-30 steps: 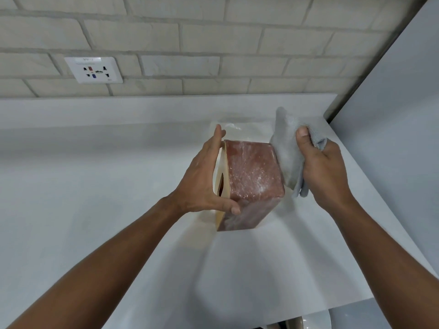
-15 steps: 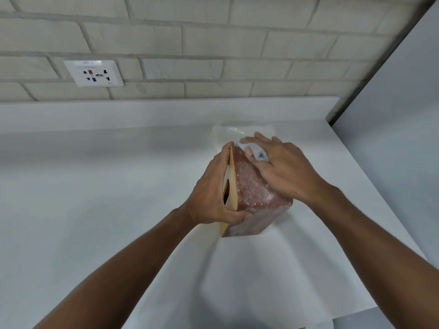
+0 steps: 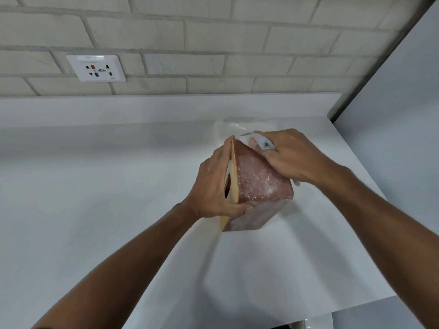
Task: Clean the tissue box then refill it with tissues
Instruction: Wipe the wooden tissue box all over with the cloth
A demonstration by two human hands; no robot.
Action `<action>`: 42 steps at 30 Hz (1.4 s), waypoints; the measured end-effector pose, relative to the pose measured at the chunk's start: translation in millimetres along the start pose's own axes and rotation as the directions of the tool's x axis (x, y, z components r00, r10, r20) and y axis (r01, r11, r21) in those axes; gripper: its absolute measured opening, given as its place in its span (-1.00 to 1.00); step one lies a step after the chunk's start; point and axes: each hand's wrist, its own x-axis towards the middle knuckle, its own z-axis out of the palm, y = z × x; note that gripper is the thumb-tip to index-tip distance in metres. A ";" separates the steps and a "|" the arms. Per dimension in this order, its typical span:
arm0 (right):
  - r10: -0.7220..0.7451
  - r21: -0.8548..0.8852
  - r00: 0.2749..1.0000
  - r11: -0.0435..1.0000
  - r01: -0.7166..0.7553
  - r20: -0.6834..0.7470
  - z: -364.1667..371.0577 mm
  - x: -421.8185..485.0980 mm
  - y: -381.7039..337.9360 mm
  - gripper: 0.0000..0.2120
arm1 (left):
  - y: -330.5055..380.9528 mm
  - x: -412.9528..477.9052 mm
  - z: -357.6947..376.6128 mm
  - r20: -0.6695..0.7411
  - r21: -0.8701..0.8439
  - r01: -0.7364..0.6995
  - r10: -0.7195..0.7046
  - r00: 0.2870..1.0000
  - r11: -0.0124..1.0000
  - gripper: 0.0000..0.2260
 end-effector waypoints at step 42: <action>-0.187 -0.029 0.982 0.982 0.187 -0.001 3.7 -21.1 -2.5 -0.49 | 4.7 2.3 -2.2 -0.014 -0.022 -0.023 0.022 1.000 1.000 0.10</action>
